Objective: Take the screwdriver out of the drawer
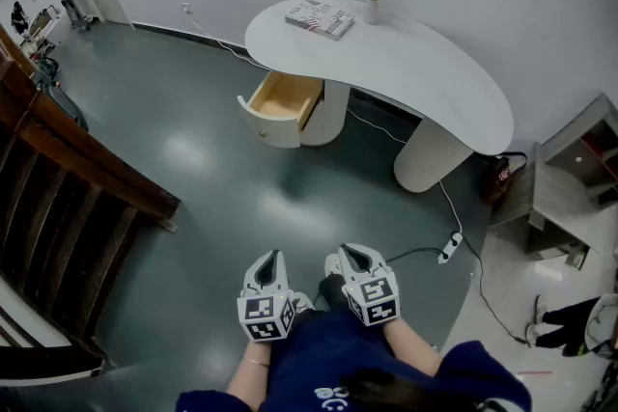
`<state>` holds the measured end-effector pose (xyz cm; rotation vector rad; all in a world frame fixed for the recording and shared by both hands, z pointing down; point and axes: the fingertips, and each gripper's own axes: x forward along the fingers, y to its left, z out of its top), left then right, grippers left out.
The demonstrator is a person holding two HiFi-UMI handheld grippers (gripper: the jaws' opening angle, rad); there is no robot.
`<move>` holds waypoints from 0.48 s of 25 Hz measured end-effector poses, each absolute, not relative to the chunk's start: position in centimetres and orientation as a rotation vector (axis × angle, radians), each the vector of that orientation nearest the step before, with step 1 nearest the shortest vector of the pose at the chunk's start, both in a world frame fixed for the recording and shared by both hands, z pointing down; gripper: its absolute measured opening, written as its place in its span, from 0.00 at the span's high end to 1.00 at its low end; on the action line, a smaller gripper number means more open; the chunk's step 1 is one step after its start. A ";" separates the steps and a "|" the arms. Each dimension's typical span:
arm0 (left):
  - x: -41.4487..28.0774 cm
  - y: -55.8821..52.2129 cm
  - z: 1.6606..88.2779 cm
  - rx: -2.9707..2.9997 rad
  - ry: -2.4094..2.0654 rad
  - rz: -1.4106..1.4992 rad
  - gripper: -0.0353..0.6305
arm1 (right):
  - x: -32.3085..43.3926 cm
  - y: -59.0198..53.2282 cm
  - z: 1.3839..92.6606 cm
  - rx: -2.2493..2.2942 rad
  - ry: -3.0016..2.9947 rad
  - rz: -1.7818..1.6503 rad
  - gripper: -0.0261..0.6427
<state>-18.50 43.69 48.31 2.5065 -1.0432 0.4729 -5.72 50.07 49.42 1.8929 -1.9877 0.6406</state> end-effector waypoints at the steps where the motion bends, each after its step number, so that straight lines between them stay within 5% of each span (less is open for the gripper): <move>1: -18.8 43.7 48.3 2.512 -1.045 0.471 0.94 | -6.0 50.2 49.4 1.903 -1.988 0.639 0.95; 12: -21.9 45.5 48.2 2.551 -1.028 0.469 0.94 | -7.0 52.7 50.1 2.040 -1.931 0.704 0.95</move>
